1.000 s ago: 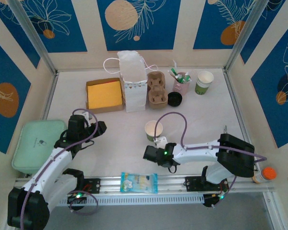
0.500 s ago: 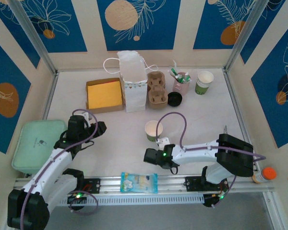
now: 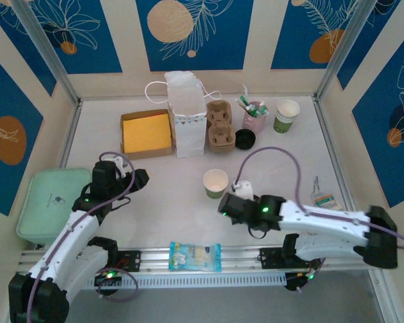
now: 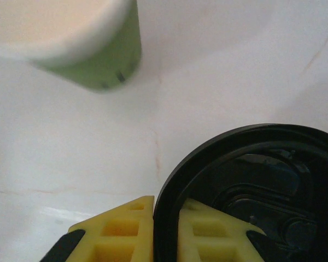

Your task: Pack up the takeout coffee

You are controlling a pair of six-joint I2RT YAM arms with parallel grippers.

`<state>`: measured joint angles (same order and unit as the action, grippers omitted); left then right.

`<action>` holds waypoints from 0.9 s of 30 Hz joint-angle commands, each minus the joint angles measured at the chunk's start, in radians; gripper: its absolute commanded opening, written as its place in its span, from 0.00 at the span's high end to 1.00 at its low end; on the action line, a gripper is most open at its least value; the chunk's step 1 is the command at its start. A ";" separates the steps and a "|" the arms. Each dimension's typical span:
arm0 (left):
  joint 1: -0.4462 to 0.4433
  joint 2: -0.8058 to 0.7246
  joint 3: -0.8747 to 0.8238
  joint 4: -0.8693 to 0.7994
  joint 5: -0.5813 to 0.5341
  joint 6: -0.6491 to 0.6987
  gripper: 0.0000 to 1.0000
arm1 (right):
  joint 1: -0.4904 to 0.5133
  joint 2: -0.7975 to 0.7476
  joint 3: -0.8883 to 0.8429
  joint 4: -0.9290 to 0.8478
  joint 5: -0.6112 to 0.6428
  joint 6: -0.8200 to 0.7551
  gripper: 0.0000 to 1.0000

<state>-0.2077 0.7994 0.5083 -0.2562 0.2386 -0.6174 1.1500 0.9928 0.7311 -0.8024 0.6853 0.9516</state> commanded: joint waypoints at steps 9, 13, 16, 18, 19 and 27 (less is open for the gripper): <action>0.010 0.066 0.200 0.156 0.358 -0.216 0.45 | -0.631 -0.277 0.192 0.326 -0.962 -0.203 0.87; 0.008 0.078 0.237 0.313 0.455 -0.340 0.45 | -0.711 -0.178 0.286 0.502 -1.161 -0.125 0.87; 0.008 0.081 0.251 0.444 0.504 -0.437 0.44 | -0.737 -0.091 0.372 0.640 -1.272 -0.051 0.88; 0.010 0.082 0.253 0.521 0.526 -0.493 0.43 | -0.752 -0.042 0.419 0.746 -1.333 0.016 0.88; 0.008 0.081 0.253 0.558 0.532 -0.518 0.43 | -0.759 -0.019 0.442 0.801 -1.358 0.054 0.88; 0.005 0.129 0.229 0.976 0.526 -0.773 0.39 | -0.767 0.128 0.515 1.269 -1.443 0.386 0.87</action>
<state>-0.2077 0.9012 0.7330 0.4564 0.7403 -1.2415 0.3847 1.0786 1.2160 0.2123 -0.6811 1.1561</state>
